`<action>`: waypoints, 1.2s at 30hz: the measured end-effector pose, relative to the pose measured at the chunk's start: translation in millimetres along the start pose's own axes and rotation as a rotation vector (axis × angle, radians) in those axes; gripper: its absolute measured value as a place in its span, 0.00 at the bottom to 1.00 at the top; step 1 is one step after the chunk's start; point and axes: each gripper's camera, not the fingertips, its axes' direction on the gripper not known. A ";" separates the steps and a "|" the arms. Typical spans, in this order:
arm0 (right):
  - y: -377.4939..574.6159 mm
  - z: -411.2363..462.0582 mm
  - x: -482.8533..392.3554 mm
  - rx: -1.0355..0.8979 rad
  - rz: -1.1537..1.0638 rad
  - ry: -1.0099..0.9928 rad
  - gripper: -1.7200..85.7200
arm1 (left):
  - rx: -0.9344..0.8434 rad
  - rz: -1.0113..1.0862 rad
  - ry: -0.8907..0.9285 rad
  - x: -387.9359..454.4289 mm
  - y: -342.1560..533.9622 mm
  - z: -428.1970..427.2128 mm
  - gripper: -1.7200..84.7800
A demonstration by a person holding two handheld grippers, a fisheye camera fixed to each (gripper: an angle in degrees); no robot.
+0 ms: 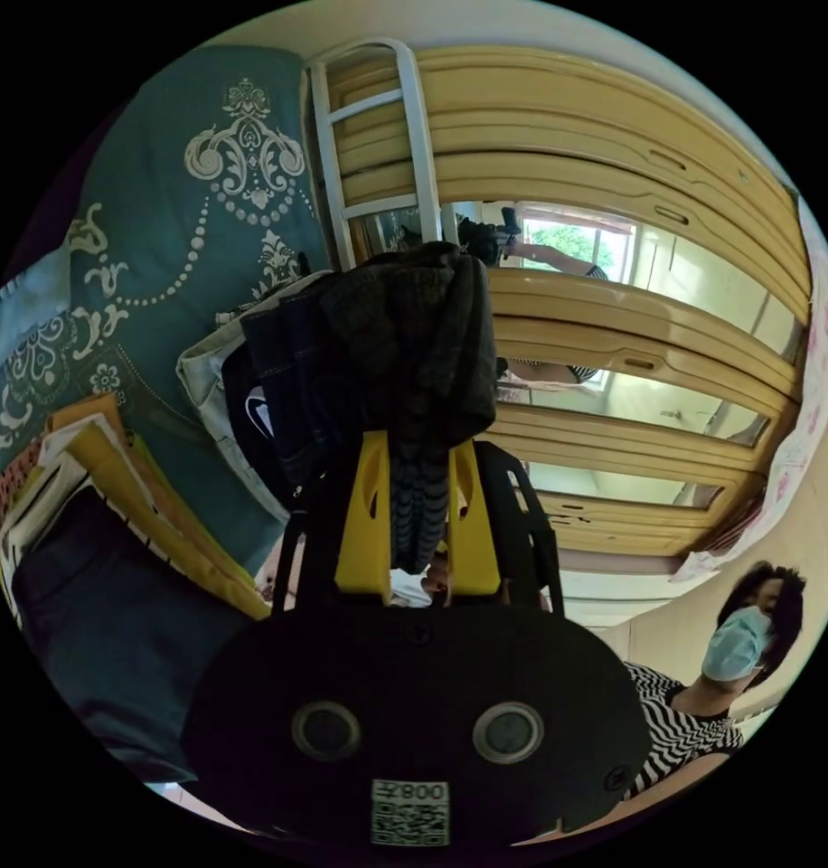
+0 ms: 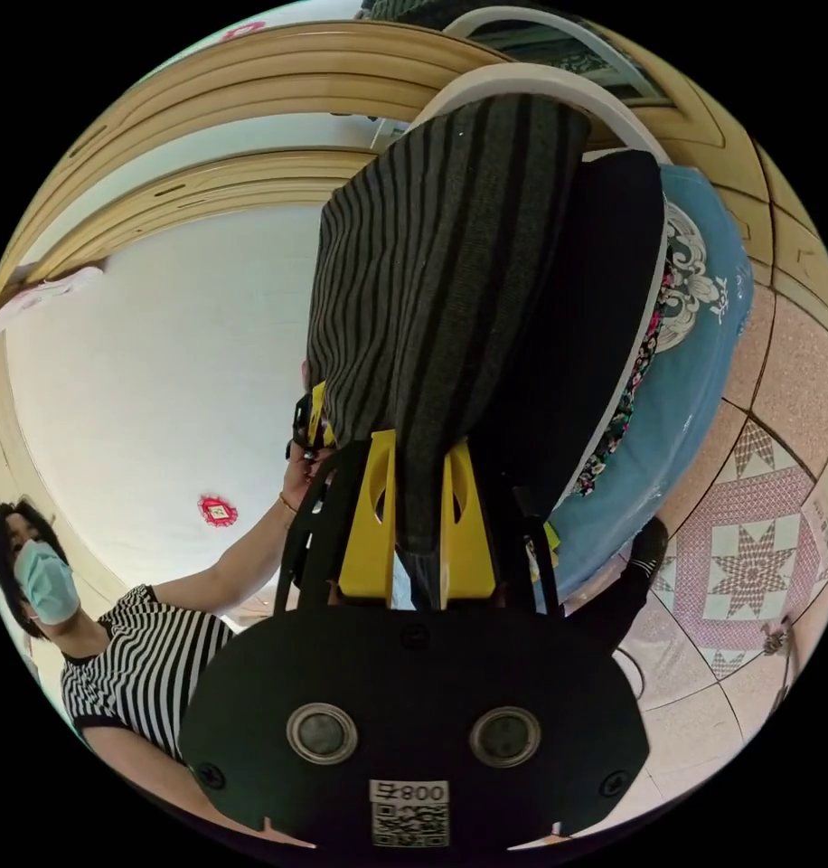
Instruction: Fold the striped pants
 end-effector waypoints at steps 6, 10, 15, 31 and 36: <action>-1.9 -31.8 -31.7 0.033 -0.085 0.012 0.10 | -0.048 0.059 -0.026 -57.0 -18.1 50.7 0.13; 1.1 -53.6 -57.4 0.046 -0.146 0.056 0.11 | -0.090 0.109 -0.001 -88.5 -26.0 87.4 0.13; 3.4 -30.1 -23.6 -0.022 0.001 0.095 0.11 | -0.121 0.101 -0.121 -131.6 -16.9 118.3 0.13; 33.1 -84.8 -107.5 0.225 -0.183 0.172 0.04 | 0.075 0.483 -0.378 -75.7 53.3 197.2 0.09; 0.9 -13.2 -127.2 0.016 -0.270 0.535 0.02 | -0.063 0.595 -0.684 -70.6 42.6 274.3 0.04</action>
